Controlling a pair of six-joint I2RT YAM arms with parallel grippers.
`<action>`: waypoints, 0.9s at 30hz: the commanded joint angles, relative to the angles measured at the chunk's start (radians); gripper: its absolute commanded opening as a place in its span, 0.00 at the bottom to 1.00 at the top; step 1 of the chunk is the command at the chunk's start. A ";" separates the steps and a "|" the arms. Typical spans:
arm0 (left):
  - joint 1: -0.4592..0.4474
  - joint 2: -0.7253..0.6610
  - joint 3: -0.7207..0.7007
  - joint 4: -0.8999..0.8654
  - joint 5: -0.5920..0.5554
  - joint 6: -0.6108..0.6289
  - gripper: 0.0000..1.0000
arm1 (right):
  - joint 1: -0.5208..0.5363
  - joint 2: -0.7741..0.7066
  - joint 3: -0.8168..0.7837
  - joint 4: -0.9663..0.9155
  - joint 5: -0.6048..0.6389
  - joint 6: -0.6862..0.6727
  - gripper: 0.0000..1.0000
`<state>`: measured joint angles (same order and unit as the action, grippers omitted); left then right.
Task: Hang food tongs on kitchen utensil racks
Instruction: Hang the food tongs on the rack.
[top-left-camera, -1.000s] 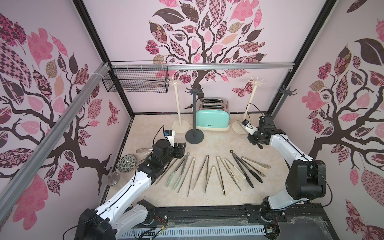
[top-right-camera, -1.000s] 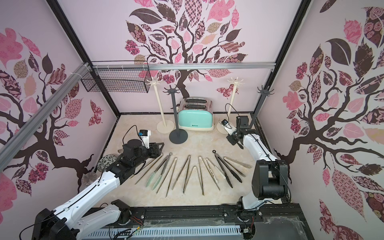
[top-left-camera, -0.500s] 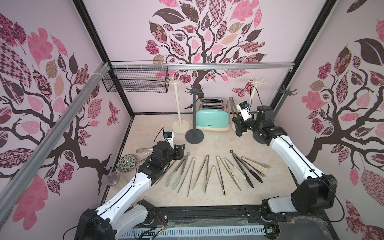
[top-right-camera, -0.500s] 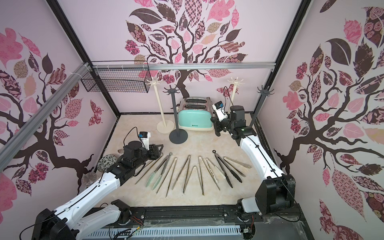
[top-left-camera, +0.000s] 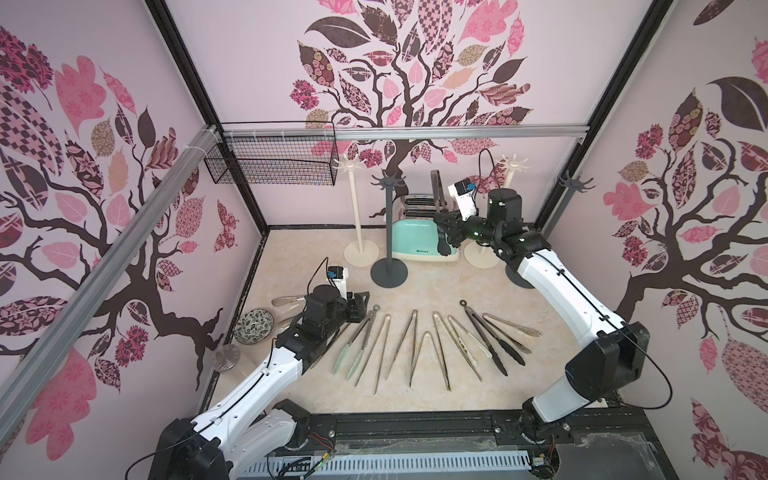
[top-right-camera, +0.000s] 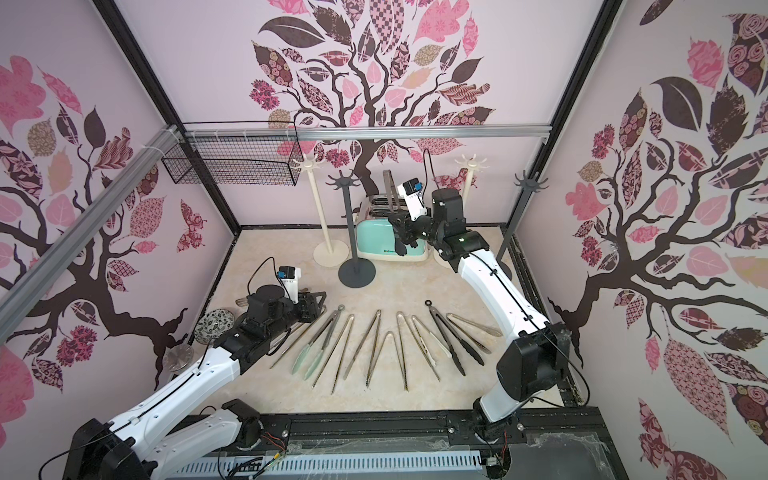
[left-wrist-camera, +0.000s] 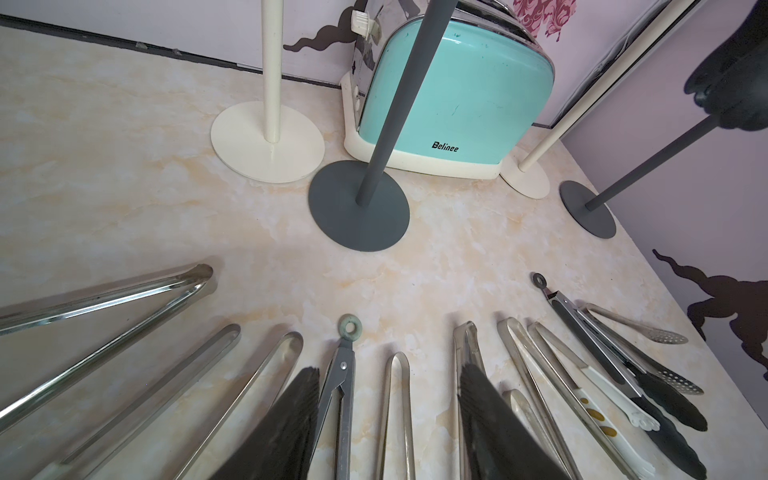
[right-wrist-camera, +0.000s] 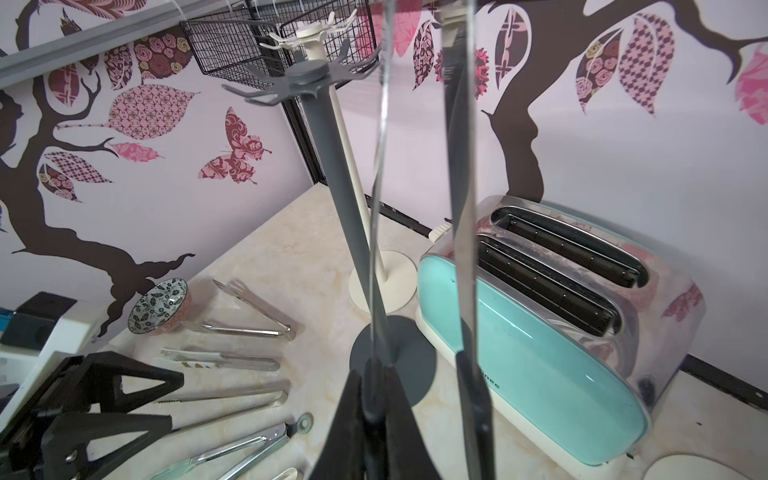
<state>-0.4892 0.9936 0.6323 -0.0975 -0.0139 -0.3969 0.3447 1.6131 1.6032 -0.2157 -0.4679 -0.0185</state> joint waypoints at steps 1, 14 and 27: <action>-0.003 -0.015 -0.017 0.027 0.006 -0.001 0.56 | 0.024 0.039 0.090 -0.031 -0.021 0.019 0.00; -0.003 -0.016 -0.020 0.028 0.014 0.005 0.56 | 0.087 0.174 0.251 -0.087 -0.038 0.015 0.00; -0.003 -0.015 -0.019 0.032 0.014 0.010 0.56 | 0.097 0.217 0.274 -0.104 -0.025 0.006 0.00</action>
<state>-0.4892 0.9913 0.6201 -0.0906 -0.0059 -0.3950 0.4374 1.8282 1.8339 -0.3214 -0.4931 -0.0032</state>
